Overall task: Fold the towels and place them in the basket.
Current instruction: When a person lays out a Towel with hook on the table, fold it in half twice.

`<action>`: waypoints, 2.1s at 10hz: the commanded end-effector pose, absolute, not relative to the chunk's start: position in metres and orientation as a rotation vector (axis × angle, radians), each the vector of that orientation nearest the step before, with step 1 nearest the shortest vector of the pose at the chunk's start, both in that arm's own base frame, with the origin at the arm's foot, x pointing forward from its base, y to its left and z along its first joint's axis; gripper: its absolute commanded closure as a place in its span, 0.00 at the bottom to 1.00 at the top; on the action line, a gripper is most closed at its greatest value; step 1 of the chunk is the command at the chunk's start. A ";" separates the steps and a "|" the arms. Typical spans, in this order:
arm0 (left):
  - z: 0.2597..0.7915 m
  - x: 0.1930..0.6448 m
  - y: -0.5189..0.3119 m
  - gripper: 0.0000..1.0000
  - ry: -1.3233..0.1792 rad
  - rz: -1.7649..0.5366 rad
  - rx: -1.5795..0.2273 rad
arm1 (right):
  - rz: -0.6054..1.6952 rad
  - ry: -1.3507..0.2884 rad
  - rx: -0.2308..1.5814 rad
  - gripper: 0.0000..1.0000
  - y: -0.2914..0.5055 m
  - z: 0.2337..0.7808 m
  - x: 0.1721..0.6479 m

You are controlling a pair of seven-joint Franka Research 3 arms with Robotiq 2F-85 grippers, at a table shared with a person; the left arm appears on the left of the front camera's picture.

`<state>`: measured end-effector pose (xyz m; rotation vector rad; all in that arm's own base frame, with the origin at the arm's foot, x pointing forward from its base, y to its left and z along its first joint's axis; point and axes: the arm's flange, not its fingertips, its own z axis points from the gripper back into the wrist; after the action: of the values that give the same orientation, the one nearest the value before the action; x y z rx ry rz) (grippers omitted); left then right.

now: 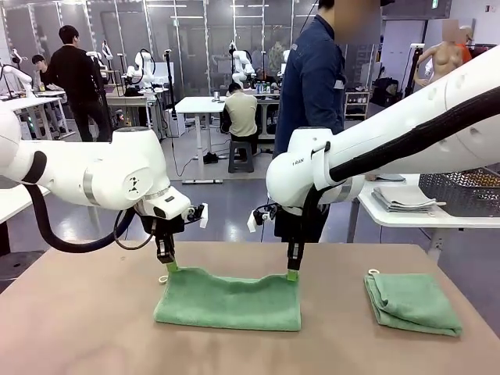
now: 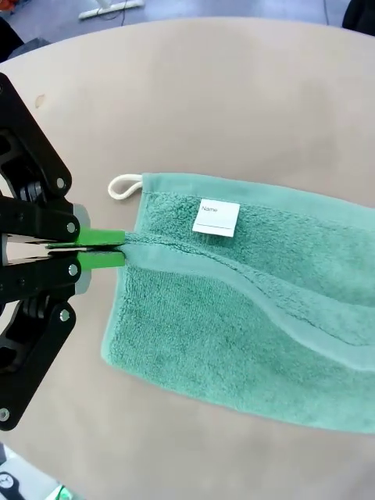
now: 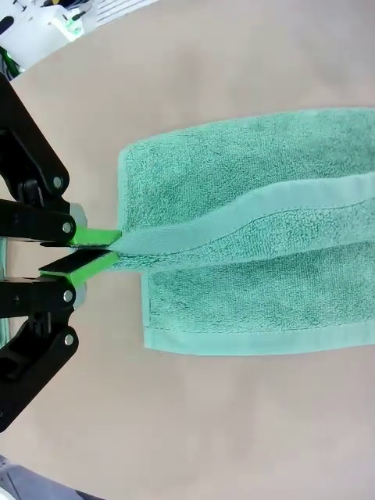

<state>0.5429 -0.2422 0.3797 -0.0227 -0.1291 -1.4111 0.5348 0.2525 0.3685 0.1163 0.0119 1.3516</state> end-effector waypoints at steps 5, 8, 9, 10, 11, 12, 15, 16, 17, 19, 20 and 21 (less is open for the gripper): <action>0.371 0.557 -0.239 0.94 -0.107 -1.326 0.044 | 1.296 0.023 0.063 1.00 0.258 0.364 0.551; 0.368 0.557 -0.238 0.88 -0.102 -1.349 0.044 | 1.291 0.030 0.060 1.00 0.258 0.364 0.552; 0.369 0.556 -0.237 0.57 -0.112 -1.356 0.036 | 1.291 0.026 0.068 0.74 0.258 0.364 0.553; 0.369 0.555 -0.237 0.51 -0.123 -1.370 0.040 | 1.291 0.034 0.055 0.59 0.259 0.363 0.553; 0.370 0.554 -0.238 0.20 -0.128 -1.376 0.035 | 1.292 0.028 0.054 0.36 0.260 0.363 0.553; 0.371 0.552 -0.238 0.15 -0.134 -1.380 0.033 | 1.291 0.025 0.048 0.21 0.260 0.364 0.553; 0.381 0.542 -0.233 0.00 -0.159 -1.375 0.027 | 1.270 0.020 0.045 0.00 0.258 0.371 0.544; 0.388 0.535 -0.230 0.18 -0.172 -1.356 0.022 | 1.225 0.022 0.032 0.13 0.258 0.377 0.534; 0.397 0.524 -0.228 0.09 -0.161 -1.323 0.020 | 1.134 0.038 -0.001 0.05 0.259 0.384 0.520; 0.422 0.486 -0.218 0.00 -0.183 -1.218 -0.007 | 0.900 0.054 0.038 0.00 0.256 0.397 0.487; 0.437 0.458 -0.210 0.00 -0.224 -1.186 -0.033 | 0.731 0.025 0.069 0.00 0.252 0.400 0.469; 0.448 0.434 -0.202 0.00 -0.254 -1.140 -0.053 | 0.592 -0.055 0.091 0.00 0.248 0.403 0.456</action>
<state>0.4697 -0.2149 0.4391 -0.0309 -0.2127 -1.1947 0.4782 0.2490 0.4030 0.0692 0.0286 0.7488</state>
